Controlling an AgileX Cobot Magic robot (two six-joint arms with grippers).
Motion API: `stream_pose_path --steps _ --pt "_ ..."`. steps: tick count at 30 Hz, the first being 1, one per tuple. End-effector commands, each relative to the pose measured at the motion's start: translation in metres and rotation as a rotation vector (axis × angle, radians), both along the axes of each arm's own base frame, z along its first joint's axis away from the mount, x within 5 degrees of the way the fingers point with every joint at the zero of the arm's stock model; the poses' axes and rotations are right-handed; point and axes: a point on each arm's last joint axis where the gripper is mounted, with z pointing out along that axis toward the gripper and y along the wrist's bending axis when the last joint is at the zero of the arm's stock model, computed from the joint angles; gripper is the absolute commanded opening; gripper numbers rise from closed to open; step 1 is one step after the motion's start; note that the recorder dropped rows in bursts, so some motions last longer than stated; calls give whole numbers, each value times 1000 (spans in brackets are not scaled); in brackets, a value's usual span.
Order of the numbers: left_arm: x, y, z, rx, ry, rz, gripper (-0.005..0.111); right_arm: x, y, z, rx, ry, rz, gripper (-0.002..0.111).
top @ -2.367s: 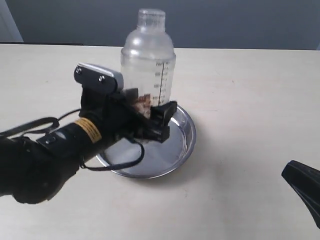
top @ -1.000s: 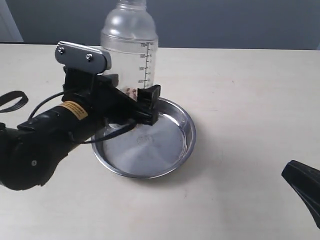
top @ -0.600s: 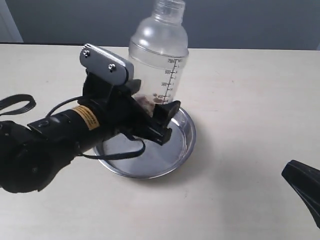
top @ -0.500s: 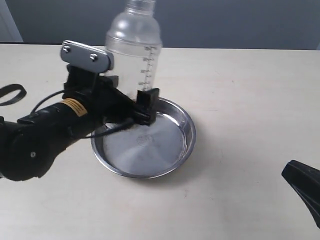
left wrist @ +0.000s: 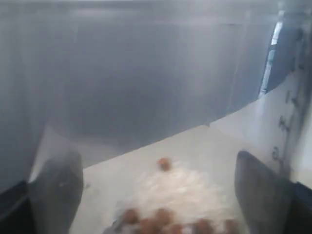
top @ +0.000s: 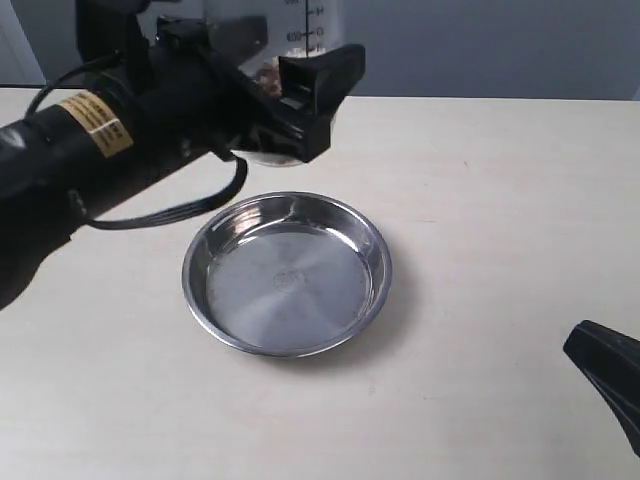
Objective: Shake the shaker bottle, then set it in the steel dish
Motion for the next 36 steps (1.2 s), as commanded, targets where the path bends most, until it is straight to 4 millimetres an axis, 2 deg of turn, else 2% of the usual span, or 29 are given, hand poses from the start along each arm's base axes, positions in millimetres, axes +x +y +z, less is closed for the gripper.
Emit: stream_pose_path --steps 1,2,3,5,7,9,11,12,13,15,16,18,20,21,23,24,25,27,28,29,31,33,34,35,36 --pt "-5 -2 -74 141 252 17 0 0 -1 0 2 -6 -7 -1" --pt "-8 -4 -81 132 234 9 0 0 -1 0 2 -6 -7 -1" --pt "-8 -5 -79 94 177 16 0 0 -1 0 2 -6 -7 -1" --pt "-4 -6 -52 5 50 27 0 0 -1 0 2 -6 -7 -1" --pt "2 -7 -18 -1 -11 26 0 0 -1 0 2 -6 -7 -1" --pt "4 -10 -7 61 11 4 0 0 -1 0 2 -6 -7 -1" --pt "5 -13 -27 143 102 -17 0 0 -1 0 2 -6 -7 -1" --pt "5 -14 -47 178 167 -20 0 0 -1 0 2 -6 -7 -1" --pt "5 -13 -66 190 214 -11 0 0 -1 0 2 -6 -7 -1" --pt "2 -10 -87 147 219 12 0 0 -1 0 2 -6 -7 -1" --pt "2 -8 -84 95 168 28 0 0 -1 0 2 -7 -9 -1" --pt "4 -7 -57 11 38 40 0 0 -1 0 2 -7 -9 -1" --pt "5 -6 -28 5 -24 40 0 0 -1 0 2 -7 -9 -1" --pt "6 -6 -23 32 -19 38 0 0 -1 0 2 -6 -7 -1" --pt "5 -7 -46 148 100 14 0 0 -1 0 2 -6 -7 -1" --pt "4 -6 -71 188 163 16 0 0 -1 0 2 -6 -7 -1" --pt "4 -4 -80 153 161 32 0 0 -1 0 2 -6 -7 -1" --pt "4 -4 -56 50 -15 36 0 0 -1 0 2 -6 -7 -1" --pt "7 -3 -37 40 -76 72 0 0 -1 0 2 -6 -7 -1" --pt "10 -2 -29 81 -76 96 0 0 -1 0 2 -6 -7 -1" --pt "12 -3 -41 156 34 92 0 0 -1 0 2 -6 -7 -1" --pt "4 -13 -68 211 150 5 0 0 0 0 2 -6 -6 -1" --pt "-2 -19 -85 238 148 -42 0 0 -1 0 2 -6 -7 -1" --pt "-2 -19 -93 215 112 -19 0 0 -1 0 2 -6 -7 -1" --pt "4 -14 -87 149 27 51 0 0 -1 0 2 -6 -7 -1"
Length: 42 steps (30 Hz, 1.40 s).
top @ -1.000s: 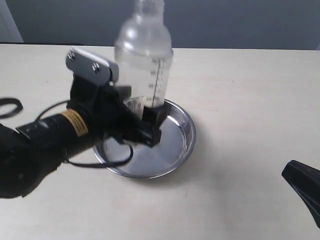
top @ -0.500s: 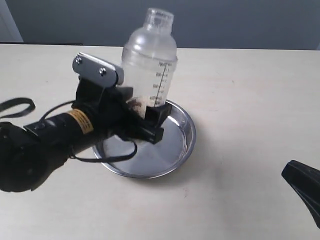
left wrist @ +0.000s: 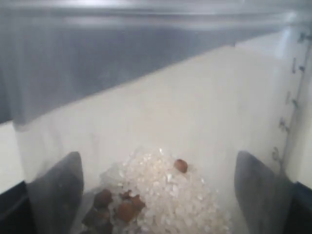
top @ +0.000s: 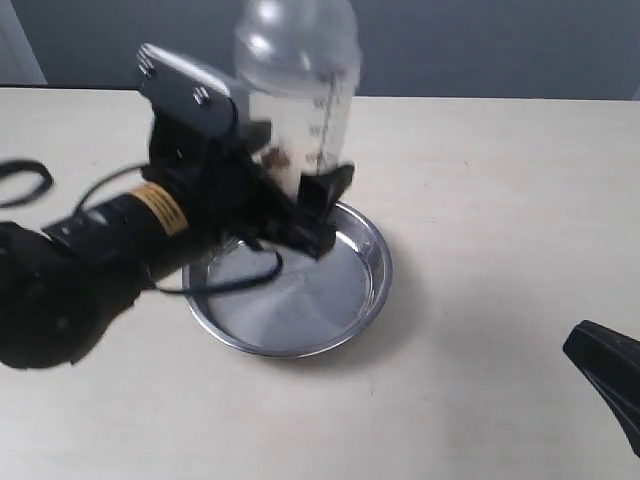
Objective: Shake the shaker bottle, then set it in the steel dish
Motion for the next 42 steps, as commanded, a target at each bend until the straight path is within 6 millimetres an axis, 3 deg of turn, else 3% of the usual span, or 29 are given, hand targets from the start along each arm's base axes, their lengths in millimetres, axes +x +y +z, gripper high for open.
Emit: stream_pose_path --steps 1,2,4,6,8,10,14,16,19,23,24,26,27,30,31,35,39,42 --pt "5 3 2 -100 -205 68 0 0 -1 0 2 -6 -7 -1" --pt "9 5 27 -129 -248 61 0 0 -1 0 2 -6 -7 -1" --pt "11 1 39 -90 -185 17 0 0 -1 0 2 -6 -7 -1" --pt "9 -2 17 -1 -39 -12 0 0 -1 0 2 -6 -7 -1" --pt "4 0 -29 41 80 -4 0 0 -1 0 2 -6 -7 -1" --pt "2 3 -52 22 58 10 0 0 -1 0 2 -6 -7 -1" --pt "5 1 -22 -81 -85 11 0 0 -1 0 2 -6 -7 -1" --pt "6 -2 -14 -68 -56 -2 0 0 -1 0 2 -6 -7 -1" --pt "7 5 -26 -132 46 83 0 0 -1 0 2 -6 -7 -1" --pt "3 31 -30 -380 30 310 0 0 -1 0 2 -6 -7 -1" --pt "-1 26 -30 -399 38 232 0 0 -1 0 2 -6 -7 -1" --pt "-13 -2 -29 -207 -46 -123 0 0 0 0 2 -6 -6 -1" --pt "-10 -3 -34 -89 -37 -123 0 0 -1 0 2 -7 -9 -1" --pt "11 29 -45 -91 133 352 0 0 -1 0 2 -7 -9 -1" --pt "12 32 -46 -80 138 392 0 0 -1 0 2 -7 -9 -1" --pt "-5 -10 -40 18 5 -155 0 0 -1 0 2 -7 -9 -1" --pt "10 3 -45 -115 89 102 0 0 -1 0 2 -7 -8 -1" --pt "4 -7 -45 -97 75 -35 0 0 -1 0 2 -7 -8 -1"
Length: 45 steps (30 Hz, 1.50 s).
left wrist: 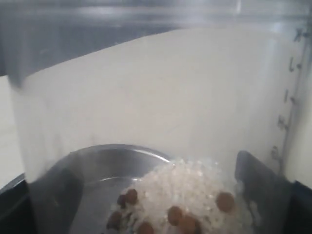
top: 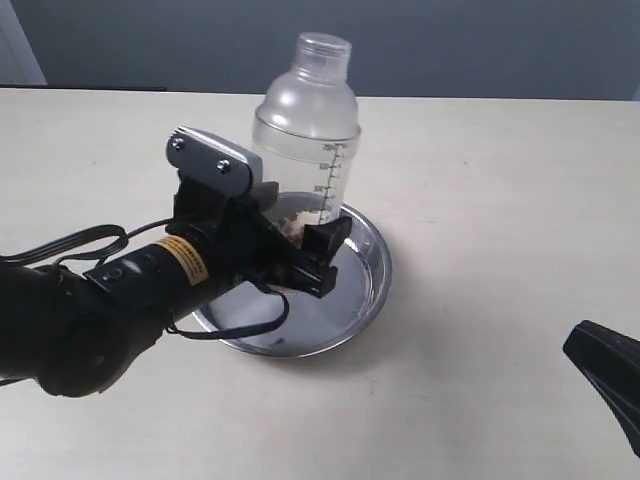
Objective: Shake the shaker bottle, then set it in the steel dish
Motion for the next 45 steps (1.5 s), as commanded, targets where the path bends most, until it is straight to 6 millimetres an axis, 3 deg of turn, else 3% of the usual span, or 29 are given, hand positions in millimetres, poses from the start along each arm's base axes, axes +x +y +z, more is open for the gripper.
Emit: stream_pose_path --steps 1,4,10,14,18,26,33,45 --pt "2 -2 3 -58 -20 -15 0 0 -1 0 3 -7 -10 -1" --pt "8 9 -5 -20 -2 122 0 0 -1 0 2 -7 -8 -1" --pt "10 2 -22 -27 -34 74 0 0 -1 0 2 -7 -8 -1" --pt "13 1 -47 -35 -10 93 0 0 -1 0 2 -7 -8 -1" --pt "17 -1 -49 -83 -89 103 0 0 -1 0 2 -7 -8 -1" --pt "49 -4 -80 -75 -76 158 0 0 -1 0 2 -7 -8 -1" --pt "59 -3 -91 -63 -52 179 0 0 -1 0 2 -7 -8 -1" --pt "58 -9 -86 -24 -131 105 0 0 -1 0 2 -7 -8 -1"
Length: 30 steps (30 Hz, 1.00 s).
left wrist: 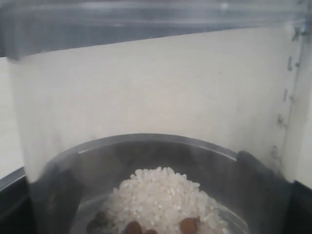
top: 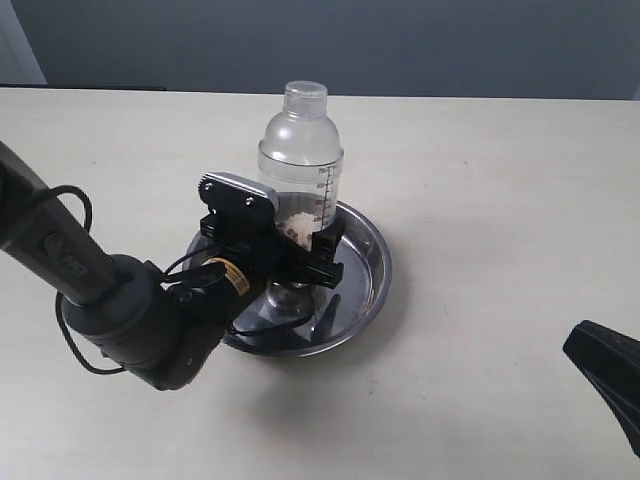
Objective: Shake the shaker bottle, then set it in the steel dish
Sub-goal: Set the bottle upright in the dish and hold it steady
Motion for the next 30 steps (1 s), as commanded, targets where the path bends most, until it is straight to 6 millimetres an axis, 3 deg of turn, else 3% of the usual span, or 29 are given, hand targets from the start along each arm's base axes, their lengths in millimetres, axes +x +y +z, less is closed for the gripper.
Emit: stream_pose_path --steps 1,9,16,27,30 --pt "1 -4 6 14 -59 -39 0 0 -1 0 2 -7 -8 -1" --pt "2 -3 7 9 -65 -26 2 0 -1 0 2 -7 -8 -1" --pt "1 -4 7 8 -66 -33 36 0 -1 0 2 -7 -8 -1" --pt "-3 -5 5 -9 -49 -72 38 0 -1 0 2 -7 -8 -1" --pt "-4 -7 6 -12 -62 -89 46 0 -1 0 2 -7 -8 -1"
